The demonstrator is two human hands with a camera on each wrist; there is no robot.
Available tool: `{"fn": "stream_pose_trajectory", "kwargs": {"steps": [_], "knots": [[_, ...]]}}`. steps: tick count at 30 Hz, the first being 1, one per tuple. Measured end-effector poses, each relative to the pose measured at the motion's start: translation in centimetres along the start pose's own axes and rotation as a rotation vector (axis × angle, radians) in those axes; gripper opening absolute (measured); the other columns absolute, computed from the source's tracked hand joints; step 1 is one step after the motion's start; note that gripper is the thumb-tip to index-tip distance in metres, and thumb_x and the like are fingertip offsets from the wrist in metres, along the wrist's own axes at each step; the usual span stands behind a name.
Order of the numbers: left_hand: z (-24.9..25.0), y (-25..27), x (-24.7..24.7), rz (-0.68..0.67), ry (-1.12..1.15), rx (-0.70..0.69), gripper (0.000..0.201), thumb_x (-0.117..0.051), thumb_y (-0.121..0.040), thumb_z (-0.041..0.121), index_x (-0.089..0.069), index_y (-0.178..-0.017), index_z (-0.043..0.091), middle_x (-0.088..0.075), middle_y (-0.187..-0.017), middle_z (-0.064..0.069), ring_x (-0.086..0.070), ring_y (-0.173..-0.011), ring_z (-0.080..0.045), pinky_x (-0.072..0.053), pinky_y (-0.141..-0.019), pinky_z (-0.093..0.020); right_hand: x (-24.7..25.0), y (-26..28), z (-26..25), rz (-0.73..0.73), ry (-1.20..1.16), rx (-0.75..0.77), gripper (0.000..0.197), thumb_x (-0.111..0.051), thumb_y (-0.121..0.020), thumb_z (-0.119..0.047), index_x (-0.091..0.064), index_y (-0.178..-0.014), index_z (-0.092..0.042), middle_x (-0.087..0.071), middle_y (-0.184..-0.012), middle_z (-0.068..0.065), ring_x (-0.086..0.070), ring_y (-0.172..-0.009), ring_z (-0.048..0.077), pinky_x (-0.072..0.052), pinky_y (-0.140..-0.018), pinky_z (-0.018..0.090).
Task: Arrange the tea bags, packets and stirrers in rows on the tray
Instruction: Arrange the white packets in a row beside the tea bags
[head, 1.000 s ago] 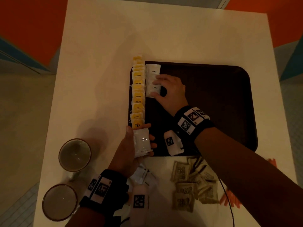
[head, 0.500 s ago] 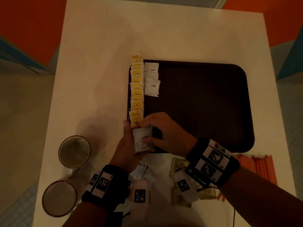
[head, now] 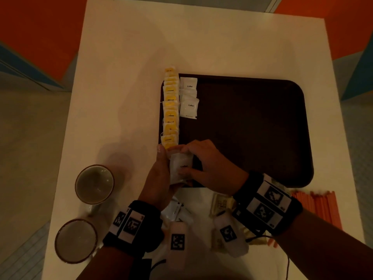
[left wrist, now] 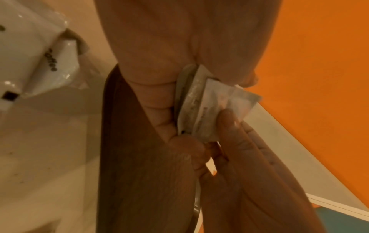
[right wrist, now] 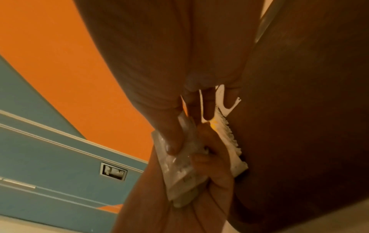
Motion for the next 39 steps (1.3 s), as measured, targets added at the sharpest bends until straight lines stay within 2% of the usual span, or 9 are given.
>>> {"fn": "stream_pose_trajectory", "kwargs": {"steps": [4,10,15,18,22,27,31,36,39], "knots": [[0.3,0.2,-0.1,-0.033,0.001,0.01,0.076,-0.022,-0.081,0.064,-0.053,-0.125,0.01,-0.065,-0.119,-0.015,-0.062,-0.111,-0.031,-0.053,-0.091,-0.043,0.1,0.4,-0.4,-0.015,-0.101,0.017,0.032,-0.068,-0.082,-0.022,-0.052,-0.11,-0.023,-0.055,-0.112,-0.004,-0.046,-0.106,0.012,-0.044,-0.094,0.035],[0.3,0.2,0.3,-0.052,-0.048,0.057,0.077,-0.019,-0.083,0.066,-0.059,-0.121,0.012,-0.066,-0.117,-0.016,-0.063,-0.108,-0.032,-0.052,-0.09,-0.046,0.1,0.9,-0.4,0.102,-0.357,0.035,0.026,-0.066,-0.083,-0.008,-0.057,-0.107,-0.014,-0.06,-0.104,-0.006,-0.058,-0.098,0.004,-0.049,-0.085,0.016],[-0.4,0.3,1.3,0.031,0.062,0.093,0.069,-0.032,-0.075,0.067,-0.063,-0.106,0.014,-0.06,-0.079,-0.01,-0.064,-0.066,-0.022,-0.053,-0.057,-0.031,3.4,-0.5,0.7,0.371,-0.605,-0.082,0.032,-0.065,-0.083,-0.006,-0.051,-0.099,-0.03,-0.06,-0.103,-0.007,-0.061,-0.095,0.002,-0.053,-0.08,0.019],[-0.8,0.6,1.3,0.037,0.095,0.096,0.068,-0.032,-0.074,0.065,-0.062,-0.103,0.012,-0.055,-0.066,-0.003,-0.062,-0.057,-0.019,-0.05,-0.049,-0.025,4.5,-3.1,3.6,0.576,-0.692,-0.23,0.028,-0.068,-0.081,-0.007,-0.053,-0.098,-0.024,-0.063,-0.104,0.002,-0.063,-0.099,0.016,-0.056,-0.083,0.034],[-0.9,0.6,0.8,0.025,0.096,0.099,0.066,-0.032,-0.075,0.063,-0.061,-0.1,0.01,-0.055,-0.063,-0.004,-0.061,-0.054,-0.019,-0.049,-0.046,-0.026,3.9,-6.9,6.1,0.642,-0.626,-0.352,0.035,-0.07,-0.079,-0.009,-0.055,-0.11,-0.011,-0.063,-0.112,0.008,-0.061,-0.102,0.019,-0.053,-0.091,0.044],[-1.0,0.4,0.8,0.033,0.103,0.11,0.065,-0.032,-0.075,0.062,-0.061,-0.099,0.009,-0.056,-0.061,-0.004,-0.06,-0.052,-0.019,-0.049,-0.047,-0.025,3.9,-9.4,6.1,0.685,-0.487,-0.354,0.034,-0.069,-0.08,-0.012,-0.056,-0.111,-0.011,-0.062,-0.112,0.004,-0.057,-0.098,0.011,-0.051,-0.092,0.034],[-0.8,0.4,1.0,0.042,0.094,0.103,0.064,-0.031,-0.077,0.06,-0.062,-0.099,0.009,-0.056,-0.062,-0.004,-0.061,-0.054,-0.019,-0.05,-0.047,-0.026,4.3,-9.8,6.0,0.713,-0.305,-0.313,0.041,-0.07,-0.078,-0.009,-0.055,-0.117,-0.013,-0.048,-0.119,0.007,-0.047,-0.098,0.008,-0.036,-0.085,0.009],[-1.0,0.2,1.2,0.054,0.09,0.108,0.064,-0.031,-0.079,0.06,-0.061,-0.101,0.008,-0.057,-0.062,-0.004,-0.061,-0.055,-0.02,-0.05,-0.048,-0.025,4.4,-9.4,6.2,0.769,-0.267,-0.292,0.033,-0.067,-0.081,-0.008,-0.058,-0.113,-0.006,-0.045,-0.122,0.011,-0.044,-0.096,0.006,-0.031,-0.077,-0.006],[-0.9,0.1,1.0,0.053,0.088,0.105,0.063,-0.031,-0.077,0.06,-0.061,-0.1,0.009,-0.057,-0.063,-0.004,-0.061,-0.055,-0.019,-0.05,-0.047,-0.027,4.4,-9.2,6.3,0.797,-0.273,-0.274,0.026,-0.066,-0.082,-0.009,-0.06,-0.107,-0.005,-0.052,-0.116,0.012,-0.049,-0.096,0.009,-0.039,-0.082,0.003]]}}
Point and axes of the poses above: each hand's wrist, its own y-axis away from the middle knuckle, its own x-axis out of the back of the hand, z = x × y, the point moved 4 cm from there along -y, towards the middle knuckle
